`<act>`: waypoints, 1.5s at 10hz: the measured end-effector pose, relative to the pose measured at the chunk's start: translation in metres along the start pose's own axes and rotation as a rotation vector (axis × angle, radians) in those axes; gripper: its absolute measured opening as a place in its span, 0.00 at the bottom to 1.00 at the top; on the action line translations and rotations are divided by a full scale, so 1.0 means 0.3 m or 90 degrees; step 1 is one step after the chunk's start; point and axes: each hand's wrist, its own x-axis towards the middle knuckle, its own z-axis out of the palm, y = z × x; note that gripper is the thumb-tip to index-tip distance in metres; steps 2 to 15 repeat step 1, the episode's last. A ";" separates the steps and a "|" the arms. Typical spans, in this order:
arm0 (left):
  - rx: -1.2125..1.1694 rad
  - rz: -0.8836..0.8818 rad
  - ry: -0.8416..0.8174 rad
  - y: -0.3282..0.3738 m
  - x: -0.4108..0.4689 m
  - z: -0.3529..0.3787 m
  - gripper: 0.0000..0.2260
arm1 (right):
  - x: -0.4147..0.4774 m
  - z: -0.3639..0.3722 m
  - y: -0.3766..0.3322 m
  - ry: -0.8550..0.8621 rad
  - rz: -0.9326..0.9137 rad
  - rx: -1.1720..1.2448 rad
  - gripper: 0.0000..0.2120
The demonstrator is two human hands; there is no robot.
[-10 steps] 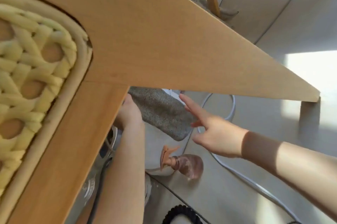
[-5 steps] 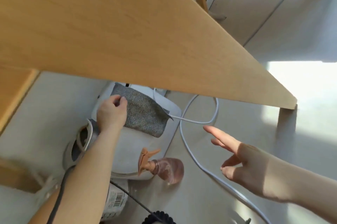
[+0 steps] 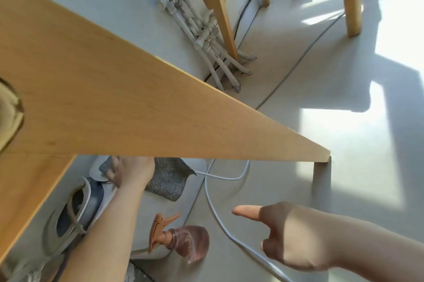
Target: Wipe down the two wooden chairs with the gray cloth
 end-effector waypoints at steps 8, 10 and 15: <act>-0.168 0.055 0.066 0.070 -0.056 0.009 0.12 | -0.047 -0.042 -0.027 -0.023 0.034 -0.056 0.30; -0.168 0.055 0.066 0.070 -0.056 0.009 0.12 | -0.047 -0.042 -0.027 -0.023 0.034 -0.056 0.30; -0.168 0.055 0.066 0.070 -0.056 0.009 0.12 | -0.047 -0.042 -0.027 -0.023 0.034 -0.056 0.30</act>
